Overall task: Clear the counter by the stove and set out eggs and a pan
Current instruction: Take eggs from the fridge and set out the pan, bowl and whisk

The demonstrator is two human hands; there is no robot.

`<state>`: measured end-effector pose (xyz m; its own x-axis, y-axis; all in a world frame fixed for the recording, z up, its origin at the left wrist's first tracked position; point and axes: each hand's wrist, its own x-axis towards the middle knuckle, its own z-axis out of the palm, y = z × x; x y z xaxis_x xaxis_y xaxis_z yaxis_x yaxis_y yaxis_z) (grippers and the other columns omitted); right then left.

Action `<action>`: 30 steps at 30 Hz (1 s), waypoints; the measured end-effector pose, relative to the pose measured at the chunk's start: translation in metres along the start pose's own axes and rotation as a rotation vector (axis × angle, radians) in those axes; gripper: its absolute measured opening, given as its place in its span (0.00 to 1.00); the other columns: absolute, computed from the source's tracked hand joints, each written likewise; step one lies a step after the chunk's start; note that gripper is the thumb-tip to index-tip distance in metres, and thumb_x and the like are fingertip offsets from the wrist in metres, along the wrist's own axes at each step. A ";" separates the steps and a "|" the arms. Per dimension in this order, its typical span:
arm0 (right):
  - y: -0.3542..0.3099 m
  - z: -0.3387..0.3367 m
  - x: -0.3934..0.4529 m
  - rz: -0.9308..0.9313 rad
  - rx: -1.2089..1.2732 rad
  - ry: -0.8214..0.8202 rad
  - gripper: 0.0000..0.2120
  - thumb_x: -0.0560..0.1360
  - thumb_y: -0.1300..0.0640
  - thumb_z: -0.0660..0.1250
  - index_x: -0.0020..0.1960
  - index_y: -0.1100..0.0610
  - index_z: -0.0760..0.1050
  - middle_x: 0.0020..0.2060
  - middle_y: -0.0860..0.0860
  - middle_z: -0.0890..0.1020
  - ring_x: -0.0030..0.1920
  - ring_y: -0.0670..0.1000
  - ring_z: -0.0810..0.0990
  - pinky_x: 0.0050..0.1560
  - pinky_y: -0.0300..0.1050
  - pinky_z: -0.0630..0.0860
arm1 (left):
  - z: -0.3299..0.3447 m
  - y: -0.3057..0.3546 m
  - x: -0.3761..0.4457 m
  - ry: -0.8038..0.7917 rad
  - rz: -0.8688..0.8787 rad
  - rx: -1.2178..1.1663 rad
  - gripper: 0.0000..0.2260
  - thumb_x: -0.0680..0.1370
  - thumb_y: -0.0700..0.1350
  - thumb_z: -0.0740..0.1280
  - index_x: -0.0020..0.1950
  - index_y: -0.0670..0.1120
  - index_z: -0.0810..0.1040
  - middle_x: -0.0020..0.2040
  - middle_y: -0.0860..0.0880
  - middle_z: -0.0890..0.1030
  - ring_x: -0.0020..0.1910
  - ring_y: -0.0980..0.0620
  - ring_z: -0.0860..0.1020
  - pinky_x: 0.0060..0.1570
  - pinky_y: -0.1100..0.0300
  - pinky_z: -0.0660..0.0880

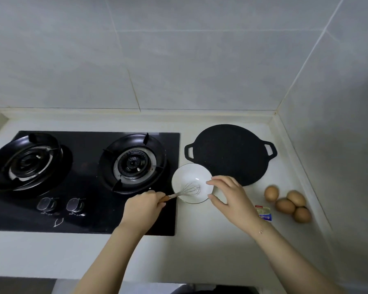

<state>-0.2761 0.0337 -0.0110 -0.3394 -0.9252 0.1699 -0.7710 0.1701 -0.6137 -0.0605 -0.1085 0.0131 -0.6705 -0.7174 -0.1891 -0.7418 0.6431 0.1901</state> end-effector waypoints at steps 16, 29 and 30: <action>0.060 -0.039 -0.079 0.460 0.183 0.262 0.10 0.76 0.62 0.66 0.55 0.51 0.77 0.51 0.44 0.79 0.54 0.47 0.78 0.55 0.41 0.72 | 0.008 0.039 0.008 0.219 0.149 -0.033 0.21 0.65 0.41 0.78 0.56 0.48 0.81 0.52 0.51 0.81 0.48 0.45 0.80 0.41 0.52 0.78; 0.142 -0.088 -0.075 0.632 -0.218 -0.057 0.09 0.74 0.57 0.69 0.52 0.49 0.73 0.55 0.48 0.74 0.50 0.48 0.75 0.45 0.38 0.72 | 0.065 0.272 0.105 -0.354 0.437 -0.079 0.24 0.76 0.39 0.67 0.70 0.51 0.65 0.69 0.47 0.66 0.63 0.43 0.72 0.57 0.50 0.75; 0.143 -0.088 -0.071 0.639 -0.253 -0.082 0.09 0.75 0.56 0.67 0.54 0.49 0.73 0.57 0.47 0.72 0.51 0.47 0.75 0.47 0.39 0.73 | 0.071 0.277 0.110 -0.367 0.446 -0.077 0.24 0.75 0.39 0.67 0.68 0.52 0.65 0.69 0.47 0.66 0.63 0.44 0.72 0.57 0.51 0.75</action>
<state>-0.4100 0.1538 -0.0431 -0.7348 -0.6380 -0.2303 -0.5386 0.7552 -0.3736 -0.3411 0.0099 -0.0235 -0.8895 -0.2330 -0.3931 -0.3922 0.8308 0.3949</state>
